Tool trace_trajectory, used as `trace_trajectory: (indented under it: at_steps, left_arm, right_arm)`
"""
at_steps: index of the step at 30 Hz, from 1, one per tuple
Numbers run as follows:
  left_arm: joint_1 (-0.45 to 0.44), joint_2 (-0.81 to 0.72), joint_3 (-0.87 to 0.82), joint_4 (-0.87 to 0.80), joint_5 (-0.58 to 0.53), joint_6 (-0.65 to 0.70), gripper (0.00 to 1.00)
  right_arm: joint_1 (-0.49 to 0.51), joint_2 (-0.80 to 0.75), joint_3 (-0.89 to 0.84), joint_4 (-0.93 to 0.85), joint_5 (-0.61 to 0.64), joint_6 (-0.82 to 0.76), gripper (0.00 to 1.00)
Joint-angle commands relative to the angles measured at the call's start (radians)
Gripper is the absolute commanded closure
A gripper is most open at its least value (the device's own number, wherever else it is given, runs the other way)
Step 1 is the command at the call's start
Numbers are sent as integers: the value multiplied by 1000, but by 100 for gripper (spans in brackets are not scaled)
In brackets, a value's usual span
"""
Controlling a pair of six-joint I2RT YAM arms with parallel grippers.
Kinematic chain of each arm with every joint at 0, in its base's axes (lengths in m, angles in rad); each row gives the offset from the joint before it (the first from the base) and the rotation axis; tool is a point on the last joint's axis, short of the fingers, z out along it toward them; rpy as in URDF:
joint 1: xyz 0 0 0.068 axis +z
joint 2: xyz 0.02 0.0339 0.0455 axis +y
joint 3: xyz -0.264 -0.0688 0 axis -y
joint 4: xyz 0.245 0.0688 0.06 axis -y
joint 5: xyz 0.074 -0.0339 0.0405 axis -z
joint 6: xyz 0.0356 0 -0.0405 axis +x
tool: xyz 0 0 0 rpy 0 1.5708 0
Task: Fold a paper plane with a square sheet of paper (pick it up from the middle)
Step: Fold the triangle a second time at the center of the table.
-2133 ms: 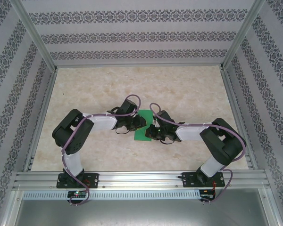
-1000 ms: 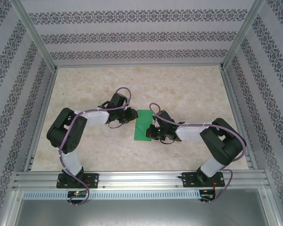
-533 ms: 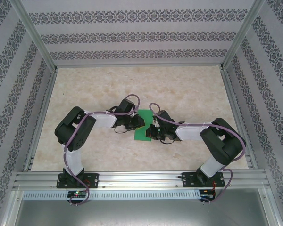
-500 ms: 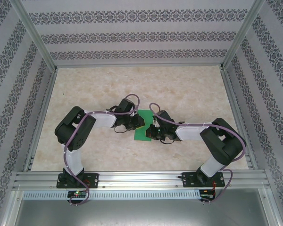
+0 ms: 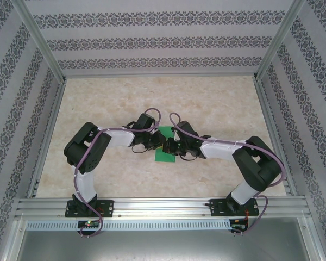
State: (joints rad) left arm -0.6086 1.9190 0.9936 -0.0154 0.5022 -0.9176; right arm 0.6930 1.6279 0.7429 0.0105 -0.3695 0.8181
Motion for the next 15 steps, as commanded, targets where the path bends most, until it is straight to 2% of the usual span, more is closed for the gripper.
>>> trace_trajectory:
  at_steps: [1,7,15]
  left_arm:
    - [-11,45,-1,-65,-49,10,82]
    - [-10,46,0,-67,-51,13,82]
    - [-8,51,0,-96,-77,21,83]
  right_arm:
    - [6,85,8,55,13,16,92]
    - [4,123,-44,91,20,23,92]
    - [-24,74,-110,89,-14,42,91]
